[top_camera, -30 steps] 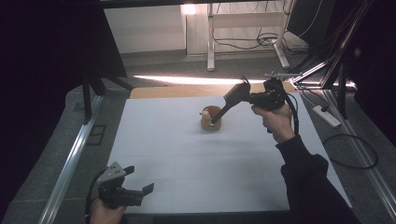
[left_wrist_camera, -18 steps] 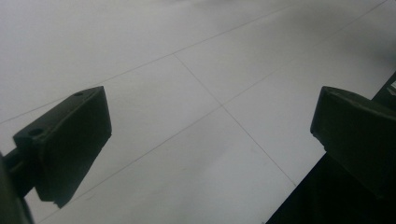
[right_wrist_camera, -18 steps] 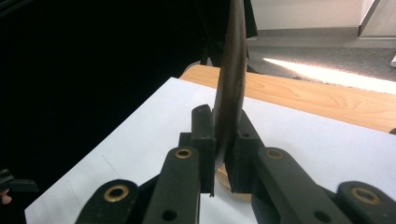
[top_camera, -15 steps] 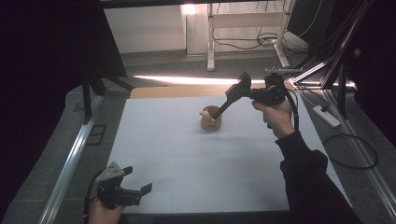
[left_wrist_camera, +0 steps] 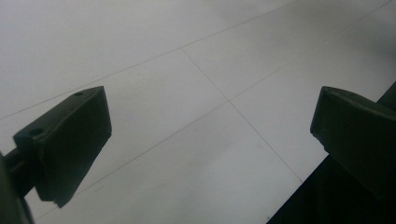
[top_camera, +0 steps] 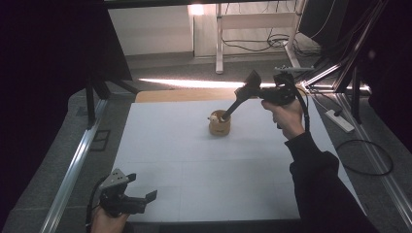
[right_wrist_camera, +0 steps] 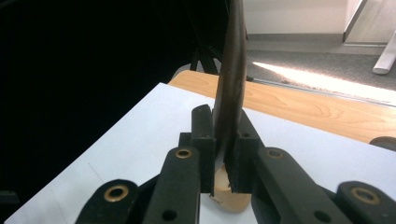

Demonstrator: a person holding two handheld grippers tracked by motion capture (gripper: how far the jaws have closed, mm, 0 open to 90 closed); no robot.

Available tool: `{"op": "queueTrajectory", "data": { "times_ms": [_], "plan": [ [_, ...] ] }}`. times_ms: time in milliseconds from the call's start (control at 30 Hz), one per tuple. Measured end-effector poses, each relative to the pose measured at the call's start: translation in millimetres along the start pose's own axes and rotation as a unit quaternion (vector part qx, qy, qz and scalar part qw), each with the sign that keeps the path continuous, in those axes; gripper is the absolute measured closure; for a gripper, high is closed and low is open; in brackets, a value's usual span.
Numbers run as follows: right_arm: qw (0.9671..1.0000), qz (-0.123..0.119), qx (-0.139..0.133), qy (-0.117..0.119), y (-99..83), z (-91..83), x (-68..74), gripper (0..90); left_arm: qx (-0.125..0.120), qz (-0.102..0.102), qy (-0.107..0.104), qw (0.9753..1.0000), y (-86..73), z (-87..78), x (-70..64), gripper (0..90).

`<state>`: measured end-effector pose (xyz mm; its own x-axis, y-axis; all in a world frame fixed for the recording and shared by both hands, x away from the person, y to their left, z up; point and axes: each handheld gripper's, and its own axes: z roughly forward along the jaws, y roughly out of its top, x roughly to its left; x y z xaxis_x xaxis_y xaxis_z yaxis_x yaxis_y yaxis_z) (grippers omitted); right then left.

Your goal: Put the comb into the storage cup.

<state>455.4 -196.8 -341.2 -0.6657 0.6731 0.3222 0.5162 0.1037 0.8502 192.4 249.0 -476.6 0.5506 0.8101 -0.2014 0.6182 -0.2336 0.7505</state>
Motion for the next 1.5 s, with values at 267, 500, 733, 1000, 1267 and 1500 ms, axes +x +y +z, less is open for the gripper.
{"op": "queueTrajectory", "data": {
  "times_ms": [267, 500, 733, 1000, 1267, 1500],
  "plan": [
    [0.9999, -0.006, 0.0, -0.01, 6.4, 4.9, 0.1, 83.8, 0.014, 0.003, -0.008, 0.9999, 1.0, 3.2, 0.3, 0.0],
    [0.9997, -0.015, 0.002, -0.022, 10.7, 10.3, 0.6, 83.8, 0.014, 0.0, -0.014, 0.9998, 1.1, 3.3, 1.8, 0.0],
    [0.9995, -0.016, 0.003, -0.027, 12.3, 18.0, -0.7, 83.8, 0.015, -0.001, -0.017, 0.9997, 1.1, 3.4, 2.2, 0.0],
    [0.9996, -0.011, 0.004, -0.027, 12.0, 24.7, -5.8, 83.8, 0.016, -0.001, -0.019, 0.9997, 1.2, 3.7, 2.2, 0.0],
    [0.9996, -0.005, 0.007, -0.025, 10.7, 31.5, -9.1, 83.7, 0.015, -0.002, -0.022, 0.9996, 1.1, 3.6, 2.9, 0.0],
    [0.9997, 0.001, 0.009, -0.024, 8.6, 37.6, -12.0, 83.7, 0.015, -0.004, -0.026, 0.9995, 1.1, 3.7, 3.2, 0.0]
  ]
}}
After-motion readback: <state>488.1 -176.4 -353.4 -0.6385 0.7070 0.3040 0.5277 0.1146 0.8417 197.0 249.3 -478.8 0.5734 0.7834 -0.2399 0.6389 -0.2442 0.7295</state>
